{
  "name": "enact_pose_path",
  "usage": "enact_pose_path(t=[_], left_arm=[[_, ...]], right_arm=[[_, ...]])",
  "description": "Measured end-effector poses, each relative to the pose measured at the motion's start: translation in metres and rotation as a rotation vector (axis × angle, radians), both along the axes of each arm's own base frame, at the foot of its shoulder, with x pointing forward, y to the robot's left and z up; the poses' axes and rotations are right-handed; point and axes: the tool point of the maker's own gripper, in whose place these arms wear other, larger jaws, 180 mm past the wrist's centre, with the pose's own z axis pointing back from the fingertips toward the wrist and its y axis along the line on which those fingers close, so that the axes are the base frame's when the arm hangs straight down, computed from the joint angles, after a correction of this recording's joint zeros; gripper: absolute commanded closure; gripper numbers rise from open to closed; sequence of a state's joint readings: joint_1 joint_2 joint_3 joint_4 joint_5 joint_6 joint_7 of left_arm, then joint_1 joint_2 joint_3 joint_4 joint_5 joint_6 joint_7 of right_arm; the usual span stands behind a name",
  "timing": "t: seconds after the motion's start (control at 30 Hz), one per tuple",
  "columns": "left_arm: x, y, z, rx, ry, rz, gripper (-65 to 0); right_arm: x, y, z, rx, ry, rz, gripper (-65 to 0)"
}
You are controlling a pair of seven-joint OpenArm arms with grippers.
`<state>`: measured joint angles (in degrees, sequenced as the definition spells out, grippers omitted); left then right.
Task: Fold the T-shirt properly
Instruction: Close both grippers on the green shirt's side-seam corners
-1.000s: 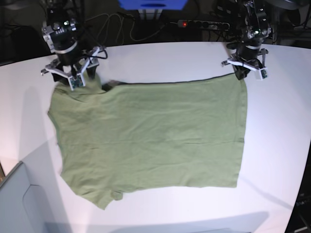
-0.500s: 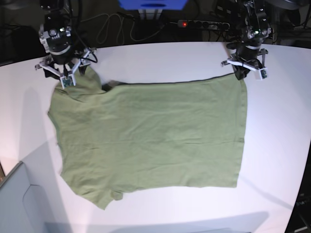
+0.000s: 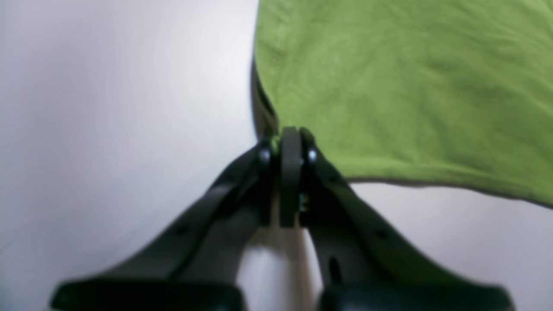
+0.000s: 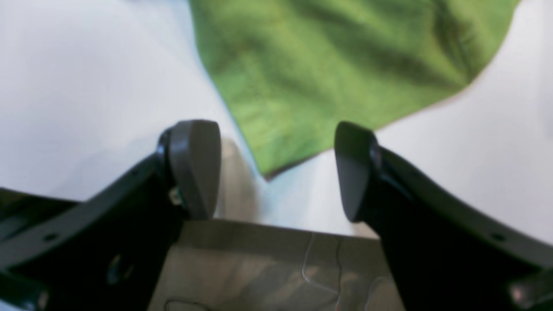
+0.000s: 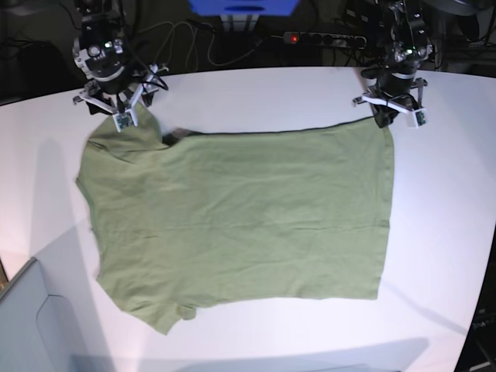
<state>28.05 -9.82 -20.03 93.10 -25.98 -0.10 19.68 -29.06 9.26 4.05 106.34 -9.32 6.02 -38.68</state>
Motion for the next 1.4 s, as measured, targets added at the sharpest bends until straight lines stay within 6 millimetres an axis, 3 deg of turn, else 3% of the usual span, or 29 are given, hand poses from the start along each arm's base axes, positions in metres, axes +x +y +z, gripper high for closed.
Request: enact_pose_path(t=[0.27, 0.5, 0.7, 0.8, 0.9, 1.07, 1.23, 1.4], left_arm=[[0.000, 0.000, 0.000, 0.000, 0.000, 0.000, 0.0], [0.000, 0.000, 0.000, -0.001, 0.000, -0.001, 0.0], [0.000, 0.000, 0.000, -0.001, 0.000, -0.002, 0.0], [0.000, 0.000, 0.000, -0.001, 0.000, -0.003, 0.0], [0.000, 0.000, 0.000, 0.001, 0.000, -0.004, 0.0], [0.000, 0.001, 0.001, 0.004, 0.001, -0.006, 0.0], [0.000, -0.001, 0.002, 0.002, 0.008, -0.014, 0.0], [-0.001, -0.005, 0.017, 0.019, -0.008, -0.035, 0.0]], right_arm=[[0.005, 0.001, -0.004, 0.023, -0.056, 0.003, -39.3], [0.011, 0.005, -0.013, 0.081, -0.091, -0.011, -25.4], [0.010, -0.002, -0.014, 0.087, -0.095, -0.029, -23.7], [0.010, -0.002, -0.014, 0.086, -0.094, -0.029, -15.5], [0.009, -0.007, -0.014, 0.062, -0.088, -0.017, 0.0], [0.003, -0.013, -0.013, 0.027, -0.071, -0.003, -0.1], [-0.015, -0.018, 0.000, -0.042, -0.006, 0.023, -0.2], [0.006, -0.022, 0.044, -0.061, -0.141, 0.016, -0.2]])
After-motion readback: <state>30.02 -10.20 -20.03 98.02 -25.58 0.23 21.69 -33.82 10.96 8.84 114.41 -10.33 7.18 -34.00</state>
